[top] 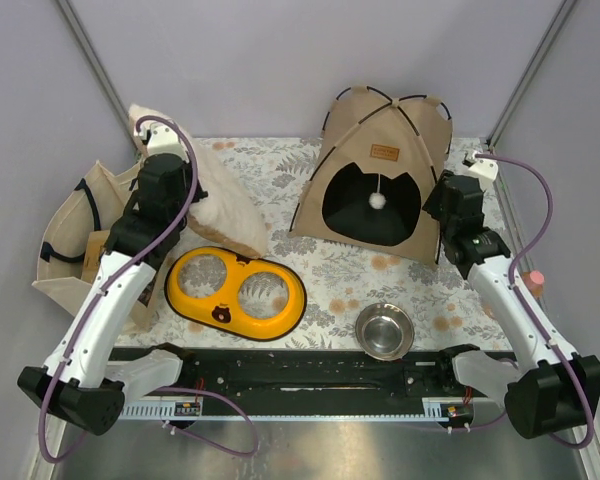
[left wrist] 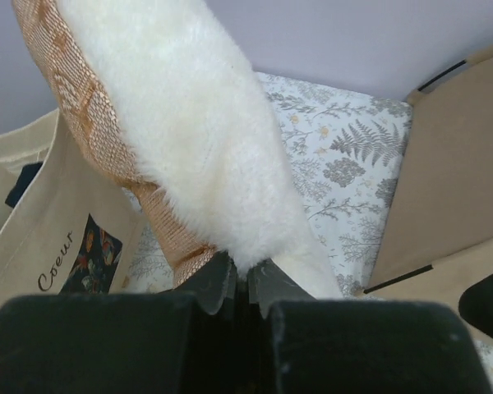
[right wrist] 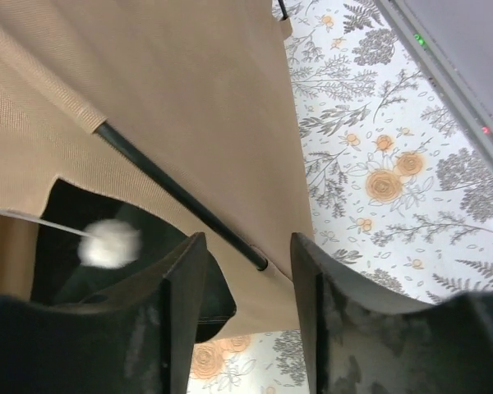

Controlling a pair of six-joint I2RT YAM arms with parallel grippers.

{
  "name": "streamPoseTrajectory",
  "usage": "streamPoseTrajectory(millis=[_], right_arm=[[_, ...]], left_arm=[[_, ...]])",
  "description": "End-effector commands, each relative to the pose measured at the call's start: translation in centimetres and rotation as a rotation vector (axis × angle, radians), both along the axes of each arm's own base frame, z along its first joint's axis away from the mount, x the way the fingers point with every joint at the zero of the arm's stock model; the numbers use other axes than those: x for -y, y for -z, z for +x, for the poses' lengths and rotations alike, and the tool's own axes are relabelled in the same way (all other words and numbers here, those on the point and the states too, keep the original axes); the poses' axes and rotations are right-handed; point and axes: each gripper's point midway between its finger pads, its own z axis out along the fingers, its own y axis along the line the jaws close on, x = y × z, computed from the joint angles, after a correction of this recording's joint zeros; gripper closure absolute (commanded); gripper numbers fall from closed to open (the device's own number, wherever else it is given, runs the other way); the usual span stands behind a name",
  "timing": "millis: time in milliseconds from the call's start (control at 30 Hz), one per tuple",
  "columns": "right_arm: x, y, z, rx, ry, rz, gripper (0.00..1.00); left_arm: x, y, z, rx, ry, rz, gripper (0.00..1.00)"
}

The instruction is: Set up the pet tent

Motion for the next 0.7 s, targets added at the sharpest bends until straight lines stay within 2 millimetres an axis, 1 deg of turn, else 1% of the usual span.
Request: streamPoseTrajectory(millis=[0, 67, 133, 167, 233, 267, 300, 333, 400, 433, 467, 533, 600, 667], right_arm=[[0.9, -2.1, -0.7, 0.069, 0.014, -0.029, 0.38], [0.6, -2.7, -1.0, 0.091, -0.008, -0.013, 0.24], [-0.6, -3.7, -1.2, 0.116, -0.073, 0.014, 0.17], [-1.3, -4.2, -1.4, 0.126, -0.116, 0.030, 0.15], [-3.5, -5.5, -1.8, 0.149, -0.239, 0.074, 0.12], [-4.2, -6.0, -2.1, 0.156, -0.276, 0.096, 0.12], [-4.9, -6.5, -2.4, 0.160, -0.307, 0.118, 0.12], [-5.3, -7.1, -2.7, 0.168, -0.328, 0.136, 0.11], [-6.6, -7.9, -3.5, 0.174, -0.395, 0.176, 0.11], [-7.0, -8.2, -3.9, 0.177, -0.417, 0.194, 0.11], [-8.0, -8.5, -4.6, 0.176, -0.471, 0.225, 0.10], [-9.8, -8.9, -6.0, 0.177, -0.571, 0.284, 0.09], [-11.5, -9.3, -7.5, 0.170, -0.666, 0.363, 0.06], [-13.4, -9.9, -9.0, 0.174, -0.768, 0.445, 0.01]], left_arm=[[1.7, -8.7, 0.1, 0.218, 0.108, -0.071, 1.00], [2.3, -10.2, -0.1, 0.243, 0.142, -0.092, 1.00], [2.8, -11.5, -0.5, 0.265, 0.176, -0.111, 1.00], [3.0, -12.3, -0.8, 0.282, 0.190, -0.121, 1.00], [3.4, -14.2, -1.4, 0.323, 0.224, -0.140, 1.00], [3.6, -15.0, -1.6, 0.339, 0.243, -0.148, 1.00], [4.0, -16.7, -2.2, 0.370, 0.270, -0.161, 1.00], [4.3, -17.4, -2.6, 0.379, 0.293, -0.170, 1.00], [5.1, -19.9, -4.1, 0.423, 0.366, -0.195, 1.00], [5.2, -20.6, -4.9, 0.436, 0.388, -0.207, 1.00], [5.2, -21.1, -5.7, 0.447, 0.397, -0.219, 1.00], [4.7, -21.9, -8.0, 0.478, 0.413, -0.242, 1.00], [4.3, -21.9, -10.1, 0.486, 0.429, -0.267, 1.00], [4.6, -22.0, -12.6, 0.496, 0.485, -0.302, 1.00]])
